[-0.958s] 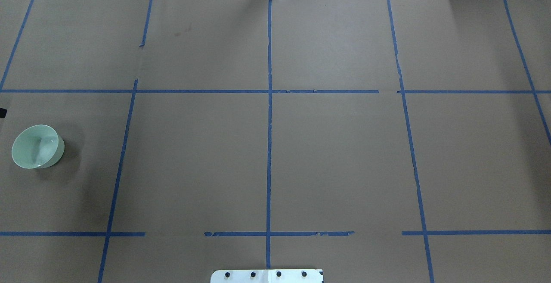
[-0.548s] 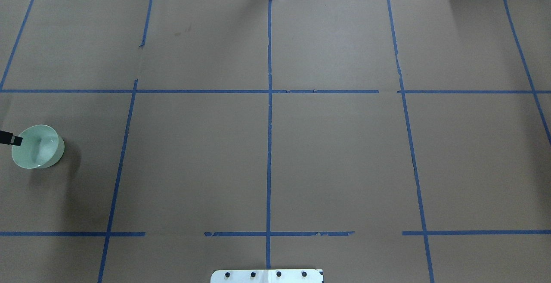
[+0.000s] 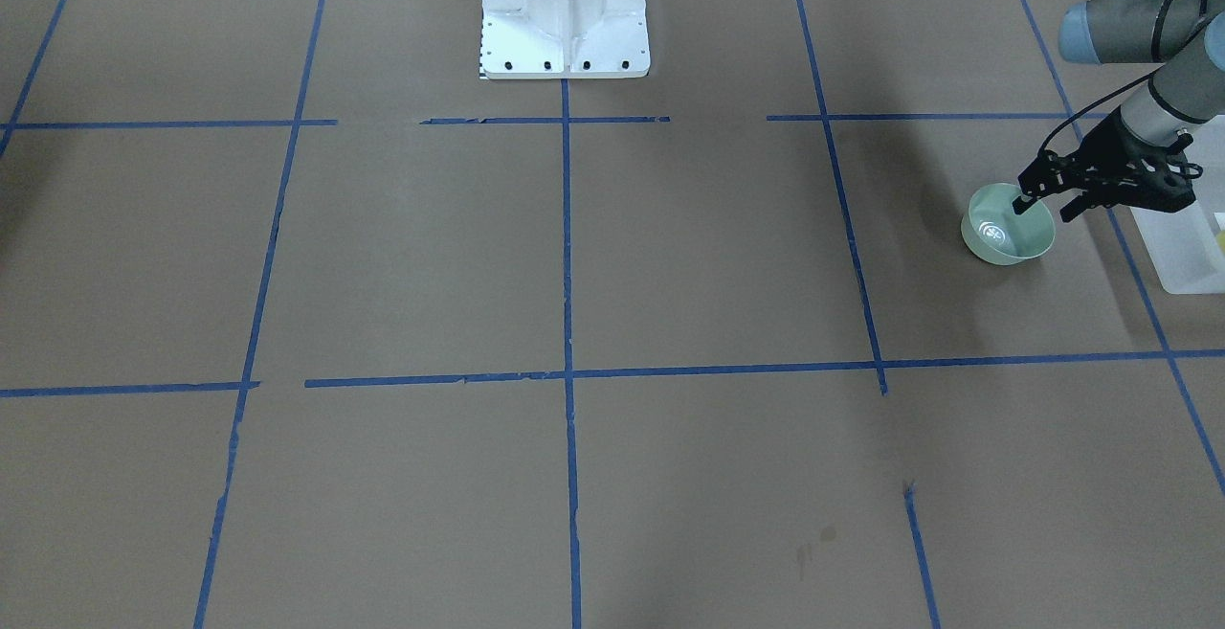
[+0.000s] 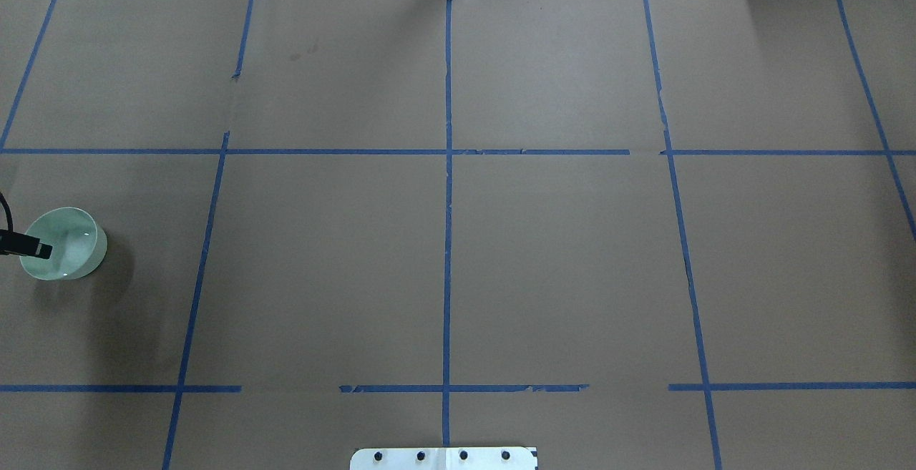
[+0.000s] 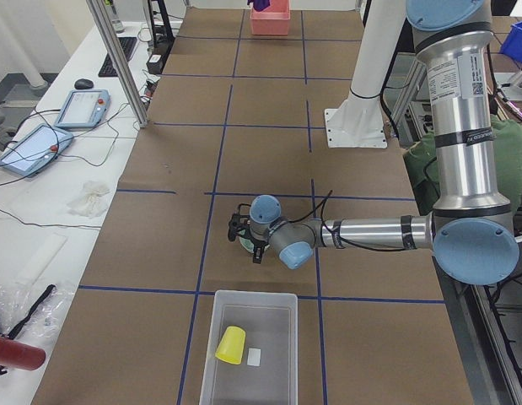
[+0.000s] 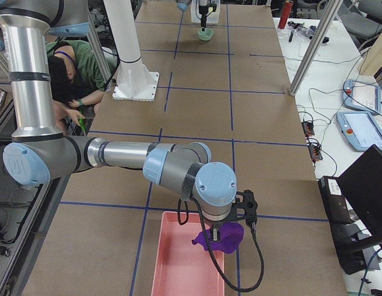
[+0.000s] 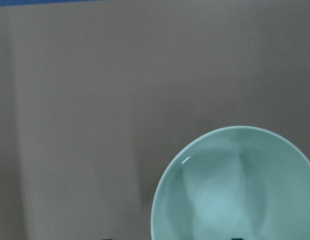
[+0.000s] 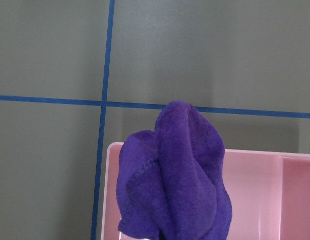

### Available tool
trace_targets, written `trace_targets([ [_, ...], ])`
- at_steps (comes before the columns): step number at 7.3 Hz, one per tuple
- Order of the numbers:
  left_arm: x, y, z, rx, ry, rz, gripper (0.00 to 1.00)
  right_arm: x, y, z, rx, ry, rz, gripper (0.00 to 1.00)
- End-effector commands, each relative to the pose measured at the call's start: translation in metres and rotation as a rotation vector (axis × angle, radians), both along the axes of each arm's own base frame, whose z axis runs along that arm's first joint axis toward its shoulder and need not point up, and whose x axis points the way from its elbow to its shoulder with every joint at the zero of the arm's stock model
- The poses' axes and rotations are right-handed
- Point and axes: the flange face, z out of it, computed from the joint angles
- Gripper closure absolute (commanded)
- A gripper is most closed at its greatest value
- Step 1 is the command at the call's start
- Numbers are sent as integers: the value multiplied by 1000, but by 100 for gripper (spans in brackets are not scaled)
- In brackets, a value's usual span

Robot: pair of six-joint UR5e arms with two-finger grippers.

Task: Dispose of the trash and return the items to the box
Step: 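Lift the green bowl with the left gripper while the right drops the cloth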

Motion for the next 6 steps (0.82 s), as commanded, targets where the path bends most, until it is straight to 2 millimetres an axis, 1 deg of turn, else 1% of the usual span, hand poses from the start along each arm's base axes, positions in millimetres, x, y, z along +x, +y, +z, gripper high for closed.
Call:
trace_targets([
  [1, 4, -5, -2, 3, -5, -11, 100, -1, 2, 15, 12, 3, -2, 100],
  [2, 4, -5, -2, 1, -4, -13, 100, 0, 1, 28, 25, 9, -2, 100],
  [3, 4, -5, -3, -1, -3, -13, 100, 0, 1, 37, 30, 11, -1, 97],
  [4, 3, -6, -3, -4, -3, -14, 100, 0, 1, 41, 30, 12, -4, 40],
  [5, 3, -5, -3, -5, -1, -12, 100, -3, 10, 51, 17, 8, -4, 0],
  [6, 3, -5, -2, -6, -1, -11, 100, -6, 19, 55, 16, 4, -3, 0],
])
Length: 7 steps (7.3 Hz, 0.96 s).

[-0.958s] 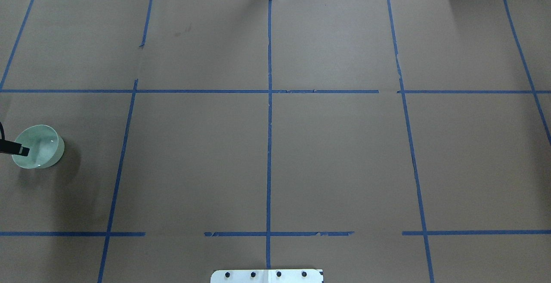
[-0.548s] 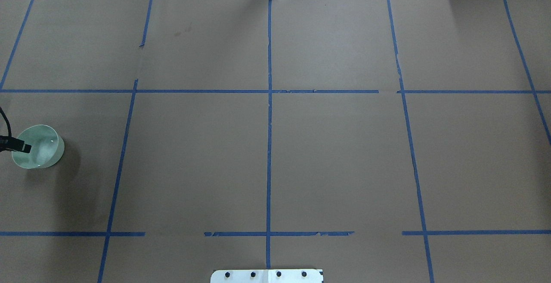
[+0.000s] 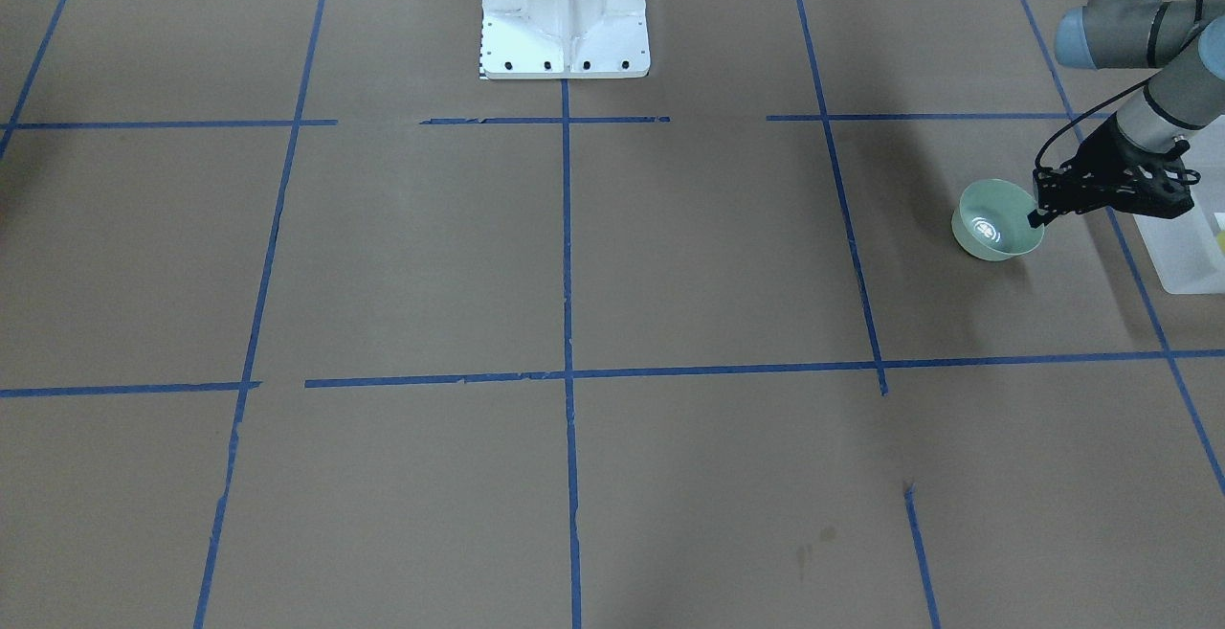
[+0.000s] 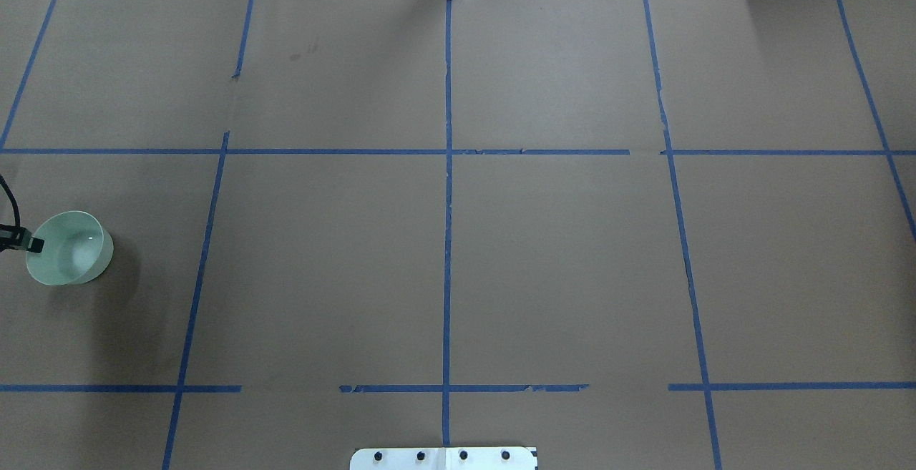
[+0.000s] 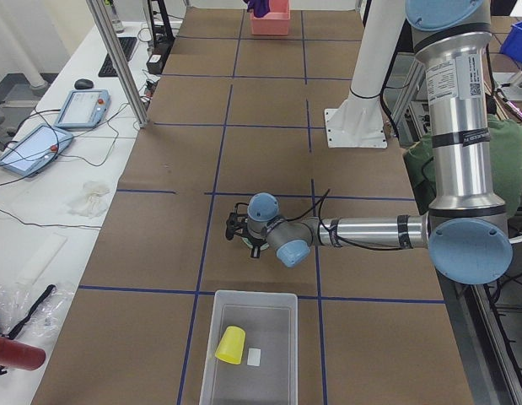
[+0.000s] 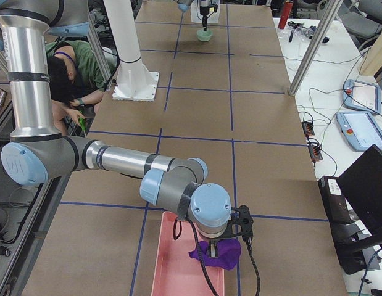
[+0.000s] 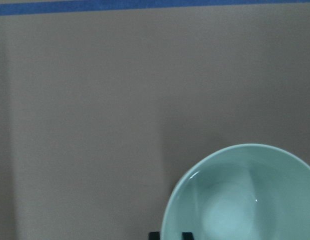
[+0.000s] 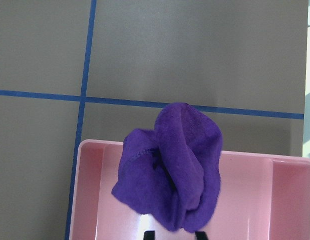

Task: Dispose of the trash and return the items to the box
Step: 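Lift the green bowl with the left gripper while the right drops the cloth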

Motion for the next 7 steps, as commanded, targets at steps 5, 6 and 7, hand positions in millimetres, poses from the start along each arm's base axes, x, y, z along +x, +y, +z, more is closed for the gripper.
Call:
trace_targets([
  [5, -4, 3, -24, -20, 82, 53, 100, 7, 34, -6, 19, 0, 34, 0],
  [6, -9, 5, -36, -28, 129, 79, 100, 6, 38, -4, 14, -3, 35, 0],
  [7, -26, -1, -42, -18, 140, 54, 100, 6, 37, -10, 18, 0, 44, 0],
])
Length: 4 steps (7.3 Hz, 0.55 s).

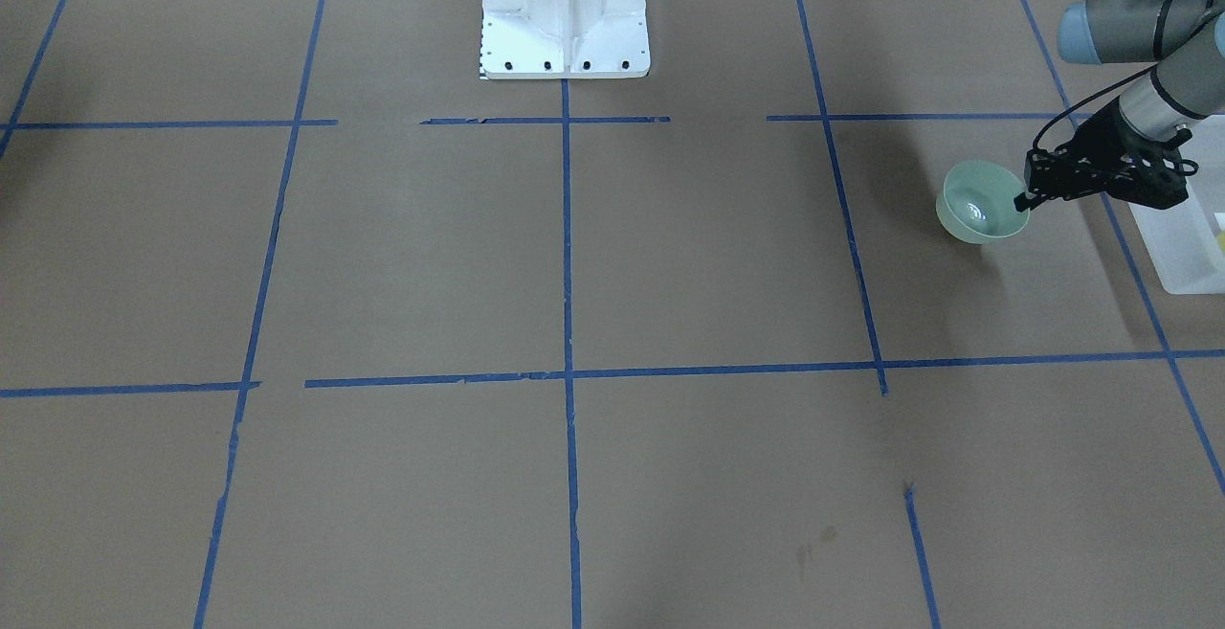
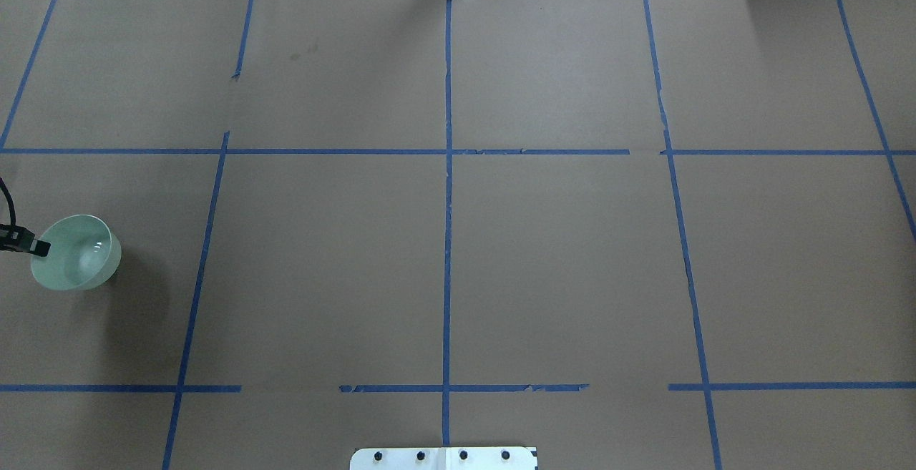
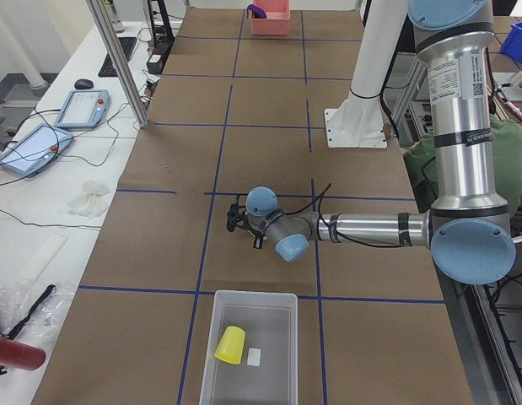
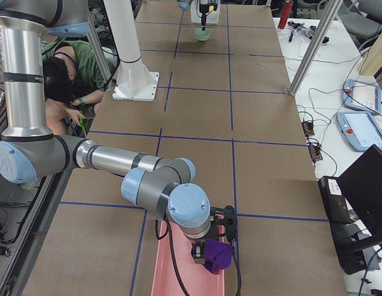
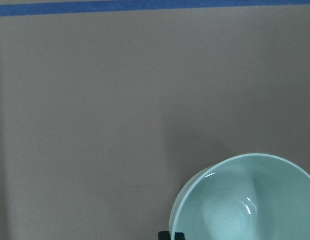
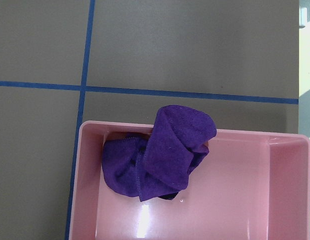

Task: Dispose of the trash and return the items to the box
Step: 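Lift the green bowl with the left gripper while the right drops the cloth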

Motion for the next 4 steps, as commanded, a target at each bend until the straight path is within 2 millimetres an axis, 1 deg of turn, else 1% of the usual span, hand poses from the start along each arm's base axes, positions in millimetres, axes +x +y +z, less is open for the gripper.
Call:
trace_targets([
  [1, -32, -8, -22, 17, 28, -22, 100, 0, 0, -12, 16, 7, 7, 0],
  [2, -56, -16, -29, 56, 6, -21, 100, -1, -2, -17, 23, 11, 8, 0],
  [3, -89, -26, -30, 99, -37, -24, 100, -1, -2, -20, 26, 10, 11, 0],
  [4, -133, -31, -22, 138, -74, -52, 100, -2, -4, -25, 16, 10, 28, 0],
])
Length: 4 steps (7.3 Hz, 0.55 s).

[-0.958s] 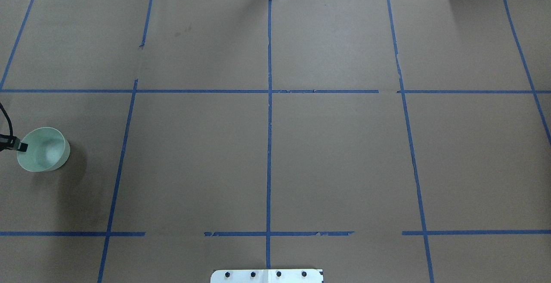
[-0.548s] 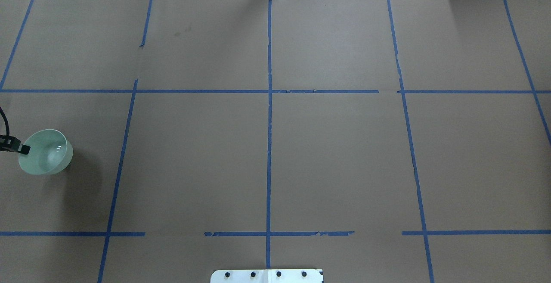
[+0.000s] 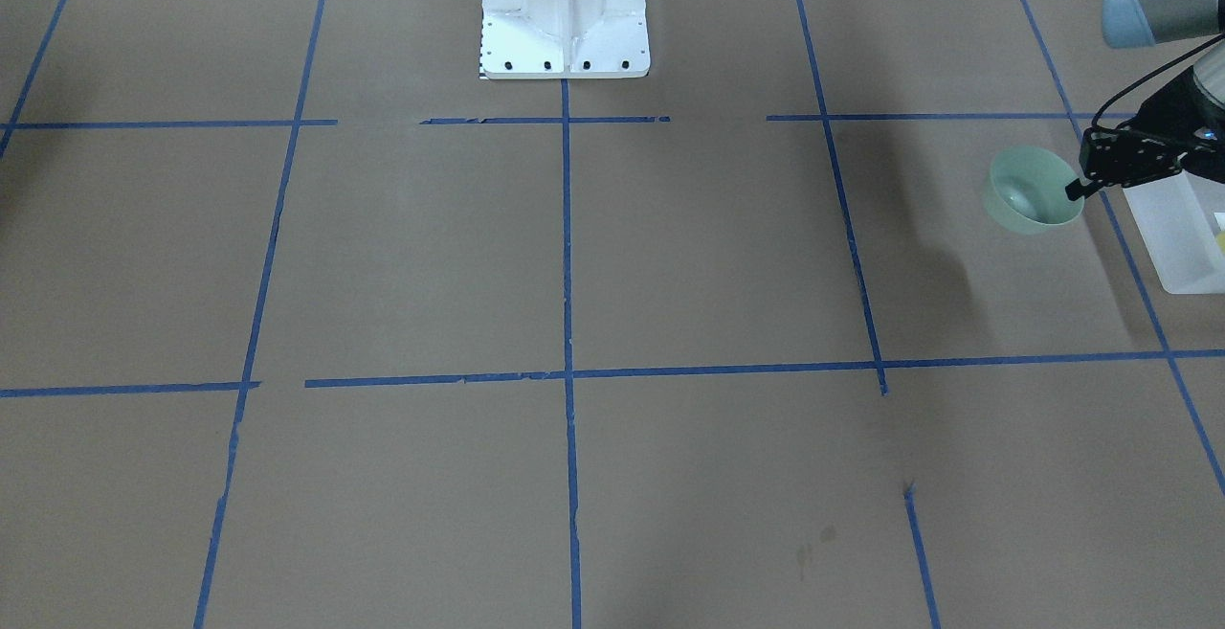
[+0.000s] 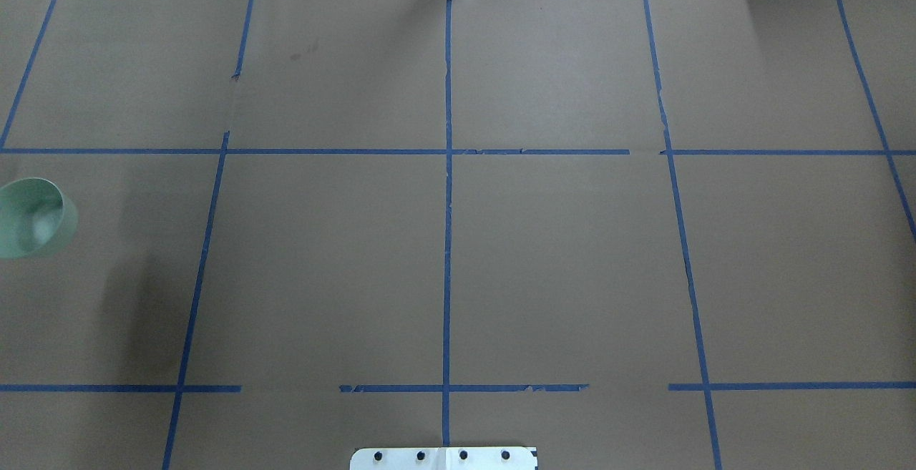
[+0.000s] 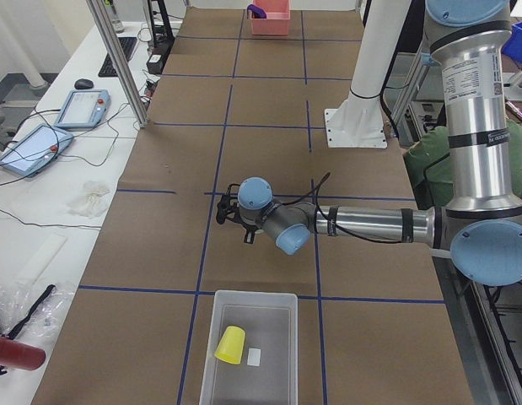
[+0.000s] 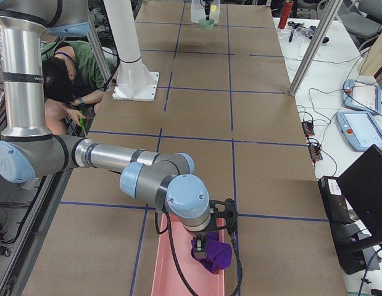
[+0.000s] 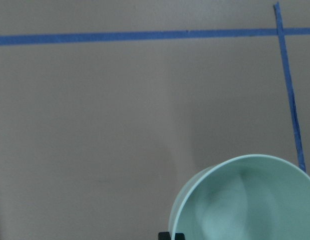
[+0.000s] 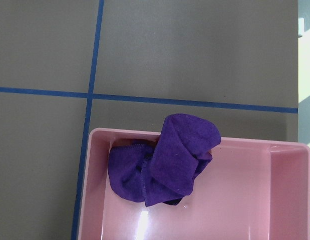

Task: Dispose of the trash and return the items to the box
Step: 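Carry the green bowl into the clear bin with the left gripper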

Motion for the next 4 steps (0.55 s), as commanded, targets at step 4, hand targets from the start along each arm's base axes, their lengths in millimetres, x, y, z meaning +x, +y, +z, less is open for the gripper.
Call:
trace_targets([
  [4, -208, 11, 119, 47, -261, -85, 100, -16, -5, -22, 21, -2, -3, 0],
])
